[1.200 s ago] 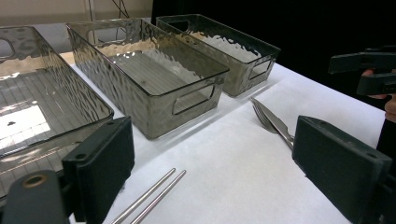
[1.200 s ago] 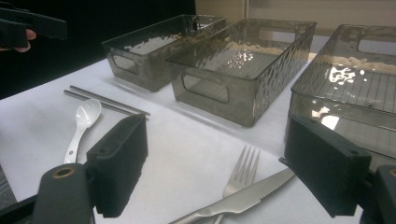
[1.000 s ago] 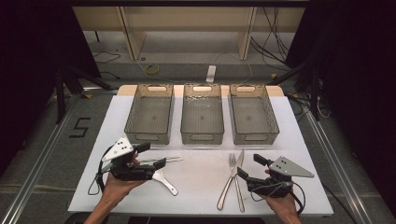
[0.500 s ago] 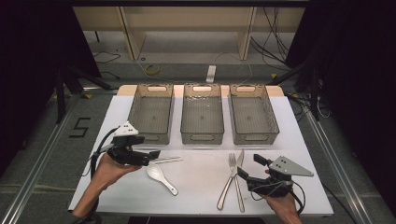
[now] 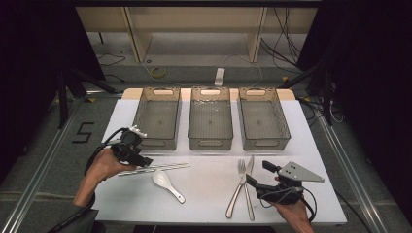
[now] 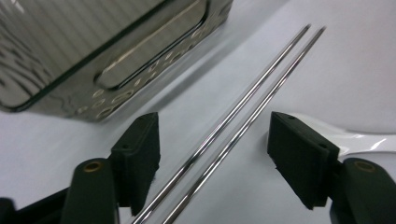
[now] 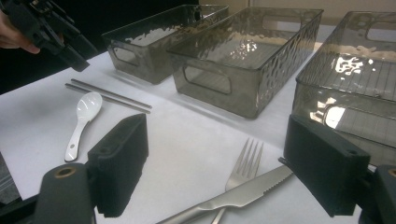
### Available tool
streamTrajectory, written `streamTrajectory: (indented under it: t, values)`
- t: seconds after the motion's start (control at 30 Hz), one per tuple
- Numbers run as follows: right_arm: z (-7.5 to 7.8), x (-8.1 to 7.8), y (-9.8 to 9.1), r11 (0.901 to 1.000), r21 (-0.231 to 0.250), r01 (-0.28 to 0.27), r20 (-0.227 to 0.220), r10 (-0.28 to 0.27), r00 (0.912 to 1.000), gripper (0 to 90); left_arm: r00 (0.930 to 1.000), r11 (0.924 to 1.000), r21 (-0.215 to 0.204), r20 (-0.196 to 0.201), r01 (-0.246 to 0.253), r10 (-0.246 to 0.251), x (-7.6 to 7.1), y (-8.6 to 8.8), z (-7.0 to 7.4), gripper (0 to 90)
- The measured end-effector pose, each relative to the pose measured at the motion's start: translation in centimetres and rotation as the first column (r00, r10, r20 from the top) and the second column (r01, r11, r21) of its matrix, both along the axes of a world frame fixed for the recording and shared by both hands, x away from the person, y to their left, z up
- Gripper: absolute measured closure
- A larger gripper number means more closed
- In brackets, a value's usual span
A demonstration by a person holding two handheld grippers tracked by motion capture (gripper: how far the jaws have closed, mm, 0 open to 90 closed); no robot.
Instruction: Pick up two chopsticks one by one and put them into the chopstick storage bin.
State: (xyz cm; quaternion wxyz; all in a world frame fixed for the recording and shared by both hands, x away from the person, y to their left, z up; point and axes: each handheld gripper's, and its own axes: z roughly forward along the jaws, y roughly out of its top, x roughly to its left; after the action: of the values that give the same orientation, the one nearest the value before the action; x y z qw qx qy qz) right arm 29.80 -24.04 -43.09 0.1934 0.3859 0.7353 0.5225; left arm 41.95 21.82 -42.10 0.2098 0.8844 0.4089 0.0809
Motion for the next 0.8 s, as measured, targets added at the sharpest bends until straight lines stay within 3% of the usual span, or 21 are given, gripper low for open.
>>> streamTrajectory:
  t: [0.2, 0.3, 0.43, 0.5, 0.7, 0.8]
  values:
    - [0.0, 0.0, 0.0, 1.0, -0.002, -0.004, -0.003, 0.004, 1.0, 23.1, 0.9994, 0.9972, 0.069, -0.021, 0.03, -0.029, 0.7, 0.4, -0.9, 44.9]
    - [0.0, 0.0, 0.0, 1.0, 0.001, -0.006, -0.006, 0.006, 1.0, 23.2, 0.9974, 0.995, 0.077, -0.039, 0.063, -0.06, 1.1, 0.4, -1.4, 47.8]
    - [-0.1, 0.0, 0.1, 1.0, -0.003, -0.006, -0.009, 0.006, 0.9999, 23.4, 0.9894, 0.9893, 0.084, -0.093, 0.119, -0.111, 1.6, 0.2, -2.3, 52.8]
    - [-0.1, 0.1, 0.1, 1.0, -0.002, -0.007, -0.01, 0.007, 0.9999, 23.4, 0.9876, 0.9881, 0.084, -0.101, 0.129, -0.12, 1.7, 0.2, -2.6, 55.1]
    - [0.0, 0.1, 0.0, 1.0, 0.004, -0.007, -0.01, 0.007, 0.9999, 23.5, 0.9746, 0.9739, 0.115, -0.132, 0.196, -0.181, 2.1, -0.1, -3.1, 58.8]
    - [0.0, 0.1, 0.0, 0.9999, 0.001, -0.013, -0.012, 0.013, 0.9999, 23.7, 0.9724, 0.9718, 0.118, -0.139, 0.204, -0.187, 2.2, -0.2, -3.3, 60.8]
